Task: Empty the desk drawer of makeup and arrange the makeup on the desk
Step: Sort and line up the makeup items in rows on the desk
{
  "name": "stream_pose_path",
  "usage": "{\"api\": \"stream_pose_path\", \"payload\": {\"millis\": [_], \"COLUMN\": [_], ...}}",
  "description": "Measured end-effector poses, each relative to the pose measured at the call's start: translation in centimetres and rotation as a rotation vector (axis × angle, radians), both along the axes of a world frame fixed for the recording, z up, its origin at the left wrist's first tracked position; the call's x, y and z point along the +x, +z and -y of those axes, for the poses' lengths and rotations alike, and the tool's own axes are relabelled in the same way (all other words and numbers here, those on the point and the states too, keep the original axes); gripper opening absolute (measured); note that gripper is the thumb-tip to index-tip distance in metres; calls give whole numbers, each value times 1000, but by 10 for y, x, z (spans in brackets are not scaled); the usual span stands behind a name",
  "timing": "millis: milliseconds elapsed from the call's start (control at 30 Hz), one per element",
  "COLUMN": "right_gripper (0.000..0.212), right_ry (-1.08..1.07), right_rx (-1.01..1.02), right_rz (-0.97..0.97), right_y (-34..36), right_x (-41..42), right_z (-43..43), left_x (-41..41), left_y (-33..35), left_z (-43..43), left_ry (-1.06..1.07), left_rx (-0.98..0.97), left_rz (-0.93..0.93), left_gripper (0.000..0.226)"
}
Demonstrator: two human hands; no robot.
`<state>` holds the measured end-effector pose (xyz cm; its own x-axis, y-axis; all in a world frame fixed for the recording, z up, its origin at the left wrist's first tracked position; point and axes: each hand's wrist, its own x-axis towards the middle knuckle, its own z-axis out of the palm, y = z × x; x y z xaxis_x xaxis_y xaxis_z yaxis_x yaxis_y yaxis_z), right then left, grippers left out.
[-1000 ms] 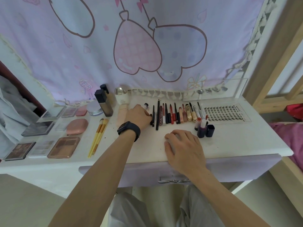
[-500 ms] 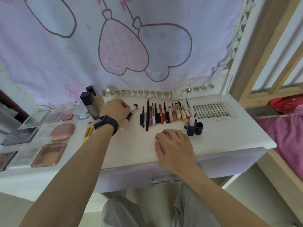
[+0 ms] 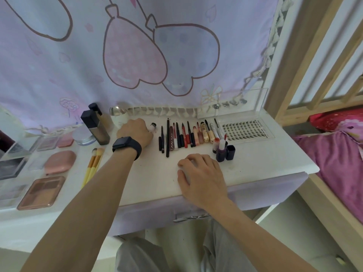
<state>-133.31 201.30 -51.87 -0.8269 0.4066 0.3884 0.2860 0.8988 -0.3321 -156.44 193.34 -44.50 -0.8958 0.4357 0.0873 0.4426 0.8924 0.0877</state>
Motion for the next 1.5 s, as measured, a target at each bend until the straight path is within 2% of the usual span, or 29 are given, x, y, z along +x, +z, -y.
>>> {"api": "stream_pose_path", "payload": {"millis": [133, 267, 367, 433, 567, 733, 833, 900, 1000, 1100, 1200, 1267, 1400, 1500], "right_gripper": [33, 36, 45, 52, 56, 36, 14, 12, 13, 7, 28, 31, 26, 37], "right_ry": [-3, 6, -22, -36, -22, 27, 51, 59, 61, 74, 97, 101, 63, 34], "right_rx": [-8, -23, -168, -312, -465, -464, -489, -505, -496, -481, -385, -350, -470, -558], "right_rz": [-9, 21, -30, -60, -153, -179, -209, -235, -250, -222, -193, -174, -164, -177], "right_y": [0, 3, 5, 7, 7, 6, 4, 4, 5, 5, 5, 6, 9, 13], "right_x": [0, 0, 1, 1, 4, 10, 11, 10, 9, 9, 10, 10, 10, 9], "right_z": [-1, -1, -1, -2, -4, -6, -8, -9, -9, -9, -8, -7, -7, -7], "left_x": [3, 19, 46, 67, 96, 114, 120, 121, 121, 121, 123, 123, 125, 128], "left_y": [8, 15, 11, 3, -21, -34, -33, -32, -33, -34, -33, -34, -34, -36], "left_z": [8, 22, 35, 46, 60, 64, 63, 63, 65, 65, 64, 64, 66, 68], "left_ry": [29, -4, -103, -183, -284, -288, -272, -285, -335, -347, -345, -327, -332, -359], "left_rx": [227, 662, 850, 908, 880, 824, 863, 916, 998, 1034, 1052, 1042, 1011, 956], "left_rz": [47, 174, 307, 410, 521, 547, 561, 586, 660, 647, 660, 681, 656, 616], "left_gripper": [30, 18, 7, 15, 18, 19, 26, 25, 9, 14, 15, 16, 19, 20]}}
